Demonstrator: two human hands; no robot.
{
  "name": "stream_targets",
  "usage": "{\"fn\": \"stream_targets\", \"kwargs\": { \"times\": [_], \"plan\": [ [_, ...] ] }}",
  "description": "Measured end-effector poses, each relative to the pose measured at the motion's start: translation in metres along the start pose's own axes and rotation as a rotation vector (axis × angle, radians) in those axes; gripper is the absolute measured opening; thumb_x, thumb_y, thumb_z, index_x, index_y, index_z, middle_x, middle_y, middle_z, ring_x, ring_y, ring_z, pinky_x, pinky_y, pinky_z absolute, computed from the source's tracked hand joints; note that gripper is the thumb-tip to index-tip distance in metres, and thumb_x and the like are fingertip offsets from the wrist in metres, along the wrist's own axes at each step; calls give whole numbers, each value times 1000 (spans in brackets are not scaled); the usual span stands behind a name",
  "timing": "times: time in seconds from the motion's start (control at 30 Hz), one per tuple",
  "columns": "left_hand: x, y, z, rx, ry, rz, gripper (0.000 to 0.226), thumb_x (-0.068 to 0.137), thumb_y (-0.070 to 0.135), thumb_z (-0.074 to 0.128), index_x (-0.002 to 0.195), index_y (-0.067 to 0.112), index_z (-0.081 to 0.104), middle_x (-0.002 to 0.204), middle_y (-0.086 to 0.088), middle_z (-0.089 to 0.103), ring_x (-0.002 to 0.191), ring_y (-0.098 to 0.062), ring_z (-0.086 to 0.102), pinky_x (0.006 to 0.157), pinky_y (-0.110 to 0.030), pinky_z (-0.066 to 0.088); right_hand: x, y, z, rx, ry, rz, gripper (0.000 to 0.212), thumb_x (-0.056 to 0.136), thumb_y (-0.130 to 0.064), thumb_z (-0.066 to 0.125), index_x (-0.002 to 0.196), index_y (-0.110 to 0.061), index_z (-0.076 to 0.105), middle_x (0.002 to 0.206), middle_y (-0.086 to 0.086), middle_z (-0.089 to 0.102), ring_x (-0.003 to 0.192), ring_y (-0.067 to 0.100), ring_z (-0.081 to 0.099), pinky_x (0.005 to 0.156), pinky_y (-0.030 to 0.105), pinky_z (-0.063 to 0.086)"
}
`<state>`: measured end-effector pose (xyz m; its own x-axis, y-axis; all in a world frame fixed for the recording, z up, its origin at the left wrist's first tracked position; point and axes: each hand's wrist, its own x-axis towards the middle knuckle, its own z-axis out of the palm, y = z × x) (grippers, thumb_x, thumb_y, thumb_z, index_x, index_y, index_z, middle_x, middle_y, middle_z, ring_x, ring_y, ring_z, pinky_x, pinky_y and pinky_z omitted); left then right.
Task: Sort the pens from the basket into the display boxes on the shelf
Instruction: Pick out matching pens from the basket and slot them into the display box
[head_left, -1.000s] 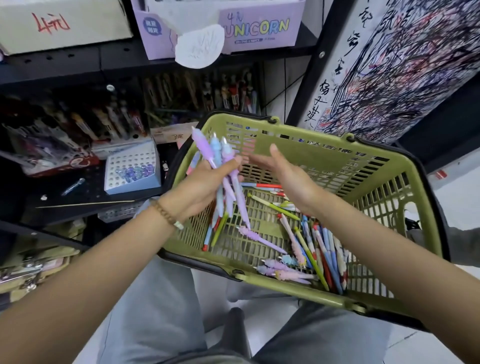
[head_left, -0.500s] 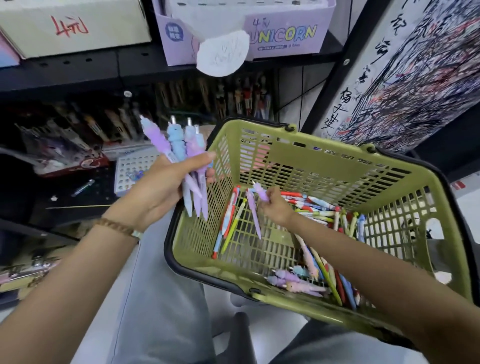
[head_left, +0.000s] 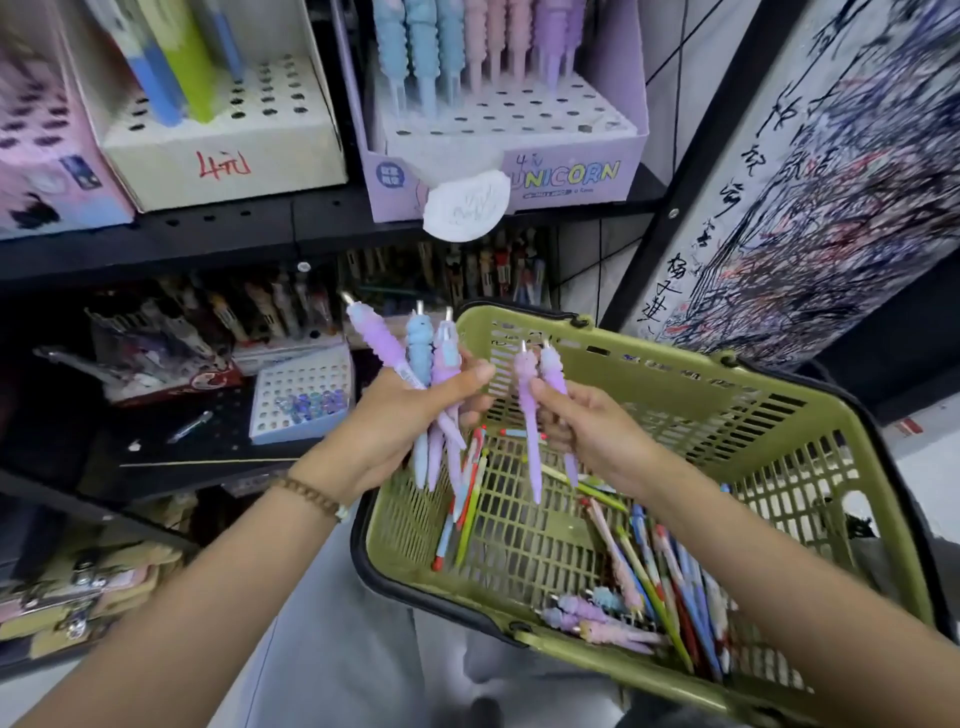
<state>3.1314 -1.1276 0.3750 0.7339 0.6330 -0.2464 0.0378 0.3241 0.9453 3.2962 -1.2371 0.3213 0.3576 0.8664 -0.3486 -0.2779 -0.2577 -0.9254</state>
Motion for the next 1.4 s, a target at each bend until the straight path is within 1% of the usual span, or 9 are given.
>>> {"fn": "stream_targets", "kwargs": {
  "times": [0.13,0.37,0.57,0.67,0.77,0.87,0.97,1.3,1.4],
  "plan": [
    [4,26,22,67,-102,77,33,86,12,65,114,-4,62,106,-20,70,97,-27,69,83,-34,57,-23,-67,14,-10,18,-193,23,93,-27,54,73,-17,60,55,-8,38,42,2,31,41,12,27],
    [16,85,29,182,26,254,15,77,14,76,87,5,70,73,-3,74,67,-10,69,61,-19,53,-26,-127,34,11,-2,-335,24,97,-19,47,76,-12,56,63,-1,48,43,5,26,42,14,24],
    [30,130,14,203,139,324,9,76,21,77,73,13,73,63,-10,71,62,-17,71,59,-27,56,-10,-177,26,222,-88,-311,33,99,-36,36,98,-12,59,71,0,49,48,9,32,46,18,33],
    [43,161,-1,114,178,385,24,76,20,75,95,6,70,80,-11,75,78,-23,73,75,-38,59,10,-215,11,122,41,-392,27,99,-29,42,108,-10,60,82,-1,53,62,8,53,69,21,53],
    [54,185,-12,93,208,399,34,65,32,79,83,3,72,81,-25,71,82,-27,72,91,-46,52,33,-255,3,-100,113,-483,32,95,-28,52,124,-15,60,85,-16,64,83,1,59,90,23,48],
    [65,198,-18,64,222,404,47,50,44,82,66,0,73,79,-27,70,85,-25,72,97,-45,48,58,-285,-2,-247,283,-629,22,92,-21,60,111,-11,67,90,-9,69,82,-1,64,76,13,48],
    [76,204,-22,28,240,406,57,45,46,83,71,-3,72,83,-22,72,89,-27,71,98,-46,46,85,-296,-10,-336,411,-700,14,92,-12,60,102,-4,67,79,-3,66,70,3,62,66,11,53],
    [90,199,-19,-84,178,373,43,61,27,77,90,-3,69,81,-18,73,80,-23,73,84,-36,56,113,-292,-21,-423,335,-597,18,88,-7,64,99,7,67,74,3,67,60,5,64,59,15,55],
    [92,197,-17,-54,178,380,41,62,28,77,86,-4,70,80,-19,73,80,-23,73,77,-31,58,115,-284,-21,-589,331,-509,27,85,-6,67,93,19,61,74,22,65,55,7,63,63,22,57]
  ]
}}
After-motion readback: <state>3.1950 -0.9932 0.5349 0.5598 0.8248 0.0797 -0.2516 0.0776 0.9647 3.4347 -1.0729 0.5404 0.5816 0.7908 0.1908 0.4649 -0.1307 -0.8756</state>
